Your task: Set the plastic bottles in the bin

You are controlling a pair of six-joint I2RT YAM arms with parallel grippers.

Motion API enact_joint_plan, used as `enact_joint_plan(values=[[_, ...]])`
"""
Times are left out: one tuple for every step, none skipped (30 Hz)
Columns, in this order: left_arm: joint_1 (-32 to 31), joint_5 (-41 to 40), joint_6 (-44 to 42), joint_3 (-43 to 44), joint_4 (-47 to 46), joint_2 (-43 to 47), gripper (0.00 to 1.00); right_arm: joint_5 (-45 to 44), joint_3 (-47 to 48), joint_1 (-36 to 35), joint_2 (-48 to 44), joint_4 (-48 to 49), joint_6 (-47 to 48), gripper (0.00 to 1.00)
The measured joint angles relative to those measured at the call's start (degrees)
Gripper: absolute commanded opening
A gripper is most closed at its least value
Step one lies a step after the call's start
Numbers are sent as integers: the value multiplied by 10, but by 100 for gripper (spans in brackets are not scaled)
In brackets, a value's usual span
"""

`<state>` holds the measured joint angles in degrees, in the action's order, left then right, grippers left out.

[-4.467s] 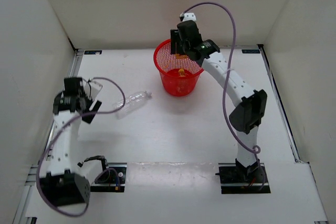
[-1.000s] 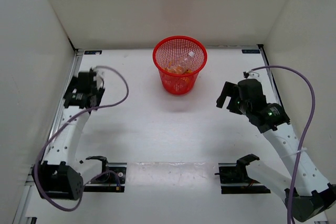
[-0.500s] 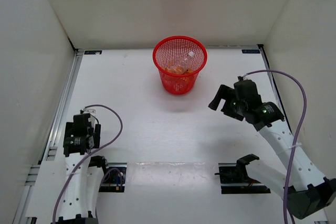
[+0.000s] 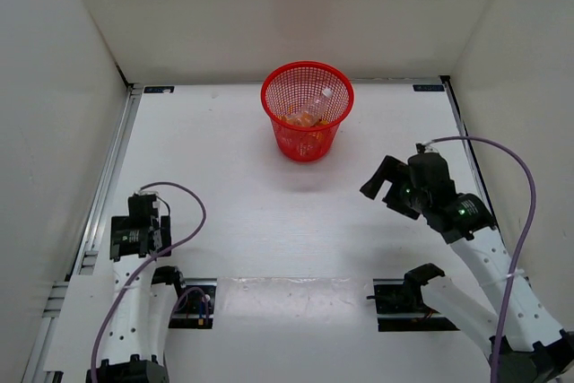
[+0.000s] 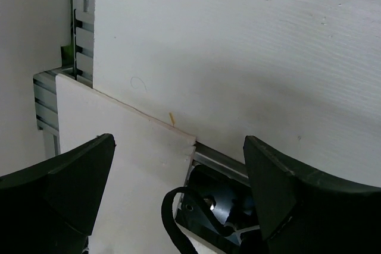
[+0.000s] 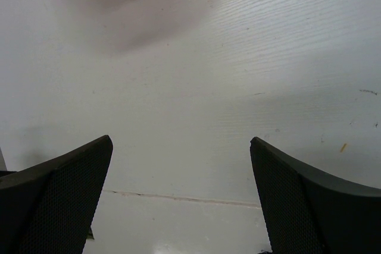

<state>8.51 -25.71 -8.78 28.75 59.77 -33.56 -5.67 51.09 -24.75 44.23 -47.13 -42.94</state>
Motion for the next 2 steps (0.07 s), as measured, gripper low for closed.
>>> enact_joint_plan(values=[[2, 0, 1, -2, 1, 0, 100, 0, 0, 0, 1, -2, -1, 99], [4, 0, 2, -2, 1, 0, 100, -1, 0, 0, 1, -3, -1, 99]])
